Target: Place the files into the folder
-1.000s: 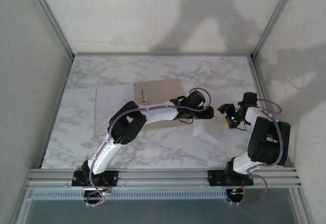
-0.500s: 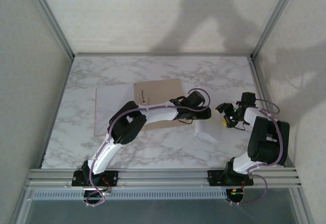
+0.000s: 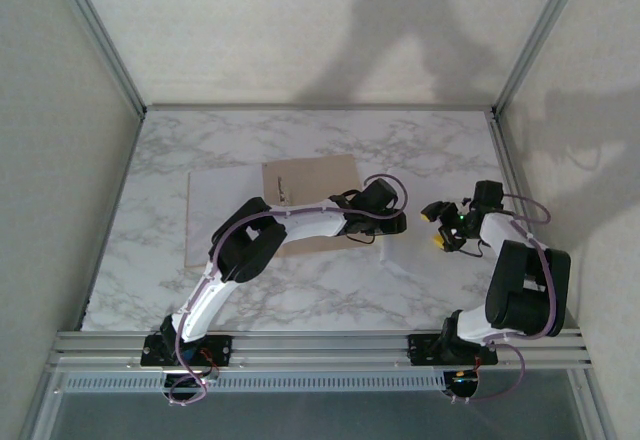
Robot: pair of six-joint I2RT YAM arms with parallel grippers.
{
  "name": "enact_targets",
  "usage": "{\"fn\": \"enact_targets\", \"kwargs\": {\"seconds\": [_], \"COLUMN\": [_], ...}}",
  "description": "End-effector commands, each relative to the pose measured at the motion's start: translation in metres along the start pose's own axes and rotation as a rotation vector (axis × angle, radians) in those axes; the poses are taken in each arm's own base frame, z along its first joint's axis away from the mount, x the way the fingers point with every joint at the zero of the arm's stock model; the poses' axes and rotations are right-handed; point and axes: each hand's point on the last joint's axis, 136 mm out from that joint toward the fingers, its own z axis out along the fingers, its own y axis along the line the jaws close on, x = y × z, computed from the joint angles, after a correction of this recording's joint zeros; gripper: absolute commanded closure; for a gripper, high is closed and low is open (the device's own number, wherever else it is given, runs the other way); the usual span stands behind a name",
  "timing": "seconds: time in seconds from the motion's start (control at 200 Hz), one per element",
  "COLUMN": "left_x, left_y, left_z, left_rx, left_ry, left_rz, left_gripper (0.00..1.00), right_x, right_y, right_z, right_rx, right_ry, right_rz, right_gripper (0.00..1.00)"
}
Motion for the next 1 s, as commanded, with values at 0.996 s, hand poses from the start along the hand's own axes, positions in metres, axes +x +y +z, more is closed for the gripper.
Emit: {"fn": "enact_targets", "kwargs": {"seconds": [0.996], "left_x": [-0.014], "left_y": [-0.024], "left_z": [-0.067], "left_rx": [0.407], "left_ry": [0.054], "left_rz": [-0.203], "left_gripper": [0.68], "right_x": [0.048], "right_y": [0.098], "right_z": [-0.065], "right_rx": [-0.495], "right_ry": [0.14], "right_rz": [-0.04], "right_gripper": [0.28]}}
